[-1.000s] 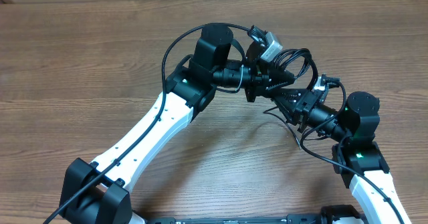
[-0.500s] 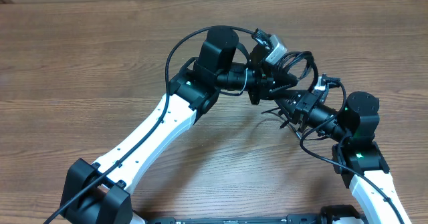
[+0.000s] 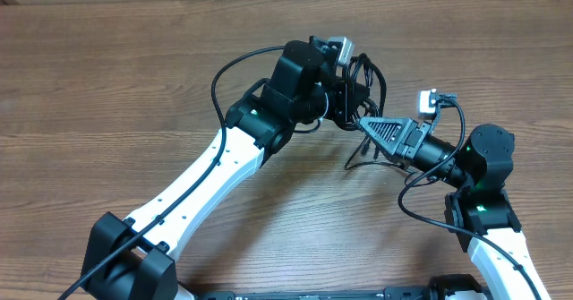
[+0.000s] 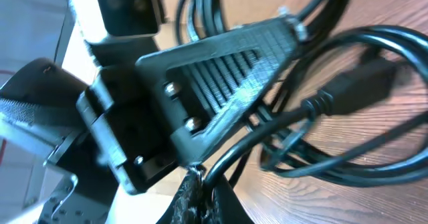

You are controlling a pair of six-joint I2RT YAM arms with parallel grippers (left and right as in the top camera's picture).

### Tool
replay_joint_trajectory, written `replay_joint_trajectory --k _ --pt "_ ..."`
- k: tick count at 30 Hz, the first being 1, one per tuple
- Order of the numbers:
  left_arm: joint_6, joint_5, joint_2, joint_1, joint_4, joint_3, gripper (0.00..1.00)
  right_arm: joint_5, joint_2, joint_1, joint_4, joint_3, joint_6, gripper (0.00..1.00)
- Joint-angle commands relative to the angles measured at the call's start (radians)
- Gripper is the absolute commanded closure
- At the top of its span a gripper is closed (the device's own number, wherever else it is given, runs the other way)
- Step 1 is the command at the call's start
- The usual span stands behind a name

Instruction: Untangle cables

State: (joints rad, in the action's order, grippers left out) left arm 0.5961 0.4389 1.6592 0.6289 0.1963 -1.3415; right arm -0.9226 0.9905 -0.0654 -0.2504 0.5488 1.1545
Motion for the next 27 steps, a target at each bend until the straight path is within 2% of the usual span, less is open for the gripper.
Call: replay_joint_trajectory --k 1,7,9,13,15,17,20,27 --pt "0.032 -0.032 0.003 0.005 0.015 -0.003 0.96 -0.037 -0.012 0.001 -0.019 0.014 -0.050 0.96" --pt "0.061 -0.084 0.003 -0.003 0.047 -0.003 0.96 -0.127 -0.012 0.001 -0.120 0.014 -0.117 0.96" --pt "0.119 -0.109 0.003 -0.010 0.061 -0.003 0.96 -0.127 -0.012 0.001 -0.127 0.014 -0.116 0.96" --pt "0.119 -0.090 0.003 -0.028 0.061 -0.003 0.96 -0.115 -0.012 0.002 -0.124 0.014 -0.116 0.96" --pt "0.051 -0.026 0.003 -0.035 0.035 -0.003 0.96 -0.074 -0.012 0.002 -0.084 0.014 -0.115 0.87" --pt "-0.067 0.098 0.003 -0.035 -0.030 -0.003 0.96 -0.011 -0.012 0.002 -0.016 0.014 -0.104 0.75" --pt "-0.180 0.212 0.003 -0.035 -0.083 -0.003 0.96 0.054 -0.012 0.002 0.059 0.014 -0.031 0.65" --pt "-0.193 0.217 0.003 -0.035 -0.098 -0.003 0.96 0.059 -0.012 0.002 0.079 0.014 -0.018 0.64"
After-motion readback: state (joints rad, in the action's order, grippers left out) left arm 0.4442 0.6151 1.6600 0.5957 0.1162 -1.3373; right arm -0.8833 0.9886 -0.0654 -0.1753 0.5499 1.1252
